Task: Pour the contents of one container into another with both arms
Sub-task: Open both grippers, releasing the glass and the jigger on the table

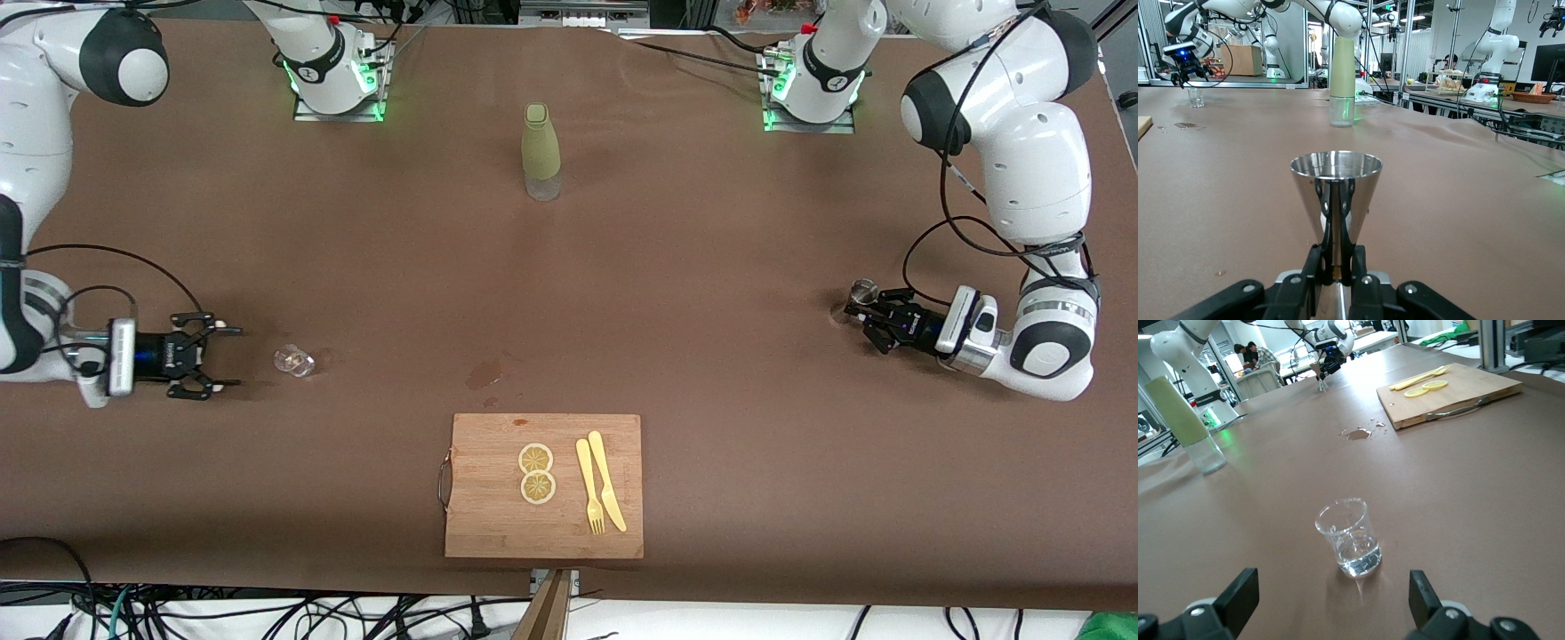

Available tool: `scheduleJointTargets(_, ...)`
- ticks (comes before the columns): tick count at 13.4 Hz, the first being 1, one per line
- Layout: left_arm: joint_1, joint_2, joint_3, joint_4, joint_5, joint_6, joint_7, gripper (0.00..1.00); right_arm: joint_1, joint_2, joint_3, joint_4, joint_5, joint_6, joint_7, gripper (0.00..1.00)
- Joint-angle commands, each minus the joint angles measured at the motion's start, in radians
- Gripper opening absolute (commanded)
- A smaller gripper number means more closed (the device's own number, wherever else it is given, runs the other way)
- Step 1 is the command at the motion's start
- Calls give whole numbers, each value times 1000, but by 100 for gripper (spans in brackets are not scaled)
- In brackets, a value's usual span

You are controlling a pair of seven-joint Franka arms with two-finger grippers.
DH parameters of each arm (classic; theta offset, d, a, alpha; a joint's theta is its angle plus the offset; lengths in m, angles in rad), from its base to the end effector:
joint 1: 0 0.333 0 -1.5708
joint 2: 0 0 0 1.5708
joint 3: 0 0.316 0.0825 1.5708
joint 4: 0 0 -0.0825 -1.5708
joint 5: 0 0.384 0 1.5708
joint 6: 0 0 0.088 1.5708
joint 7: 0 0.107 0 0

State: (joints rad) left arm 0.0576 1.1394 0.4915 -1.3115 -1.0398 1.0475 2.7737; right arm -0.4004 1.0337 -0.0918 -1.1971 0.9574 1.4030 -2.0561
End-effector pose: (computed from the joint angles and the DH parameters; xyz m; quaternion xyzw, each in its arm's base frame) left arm 0.5830 0.1528 0.0854 0.4272 -0.6668 0.3068 0.5279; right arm 0.6495 -0.2183 0.1507 -0.6663 -0.5106 -0.2833 0.4638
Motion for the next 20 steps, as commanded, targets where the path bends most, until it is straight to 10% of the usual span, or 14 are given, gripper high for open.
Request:
scheduleJointTargets(1,10,25,21,28,37,-57,271,0,11,-32,-45,86,-12,-67,182,100)
scheduleJointTargets(3,11,25,22,29,38,-50,274,23,18,-90,-39,126,-61,-72,388,100)
scheduleJointTargets(5,13,25,27,29,38,-49,279,100,58,-156,-39,148,-109,-70,575,100)
scheduleJointTargets(11,27,-22,50,29,46,0,265,100,213,-309,-36,179,-271,-55,1145,100)
scheduleJointTargets(20,13,-531,4,11,355,402,-225,100,394,-512,-26,172,-595,-136,1875,100)
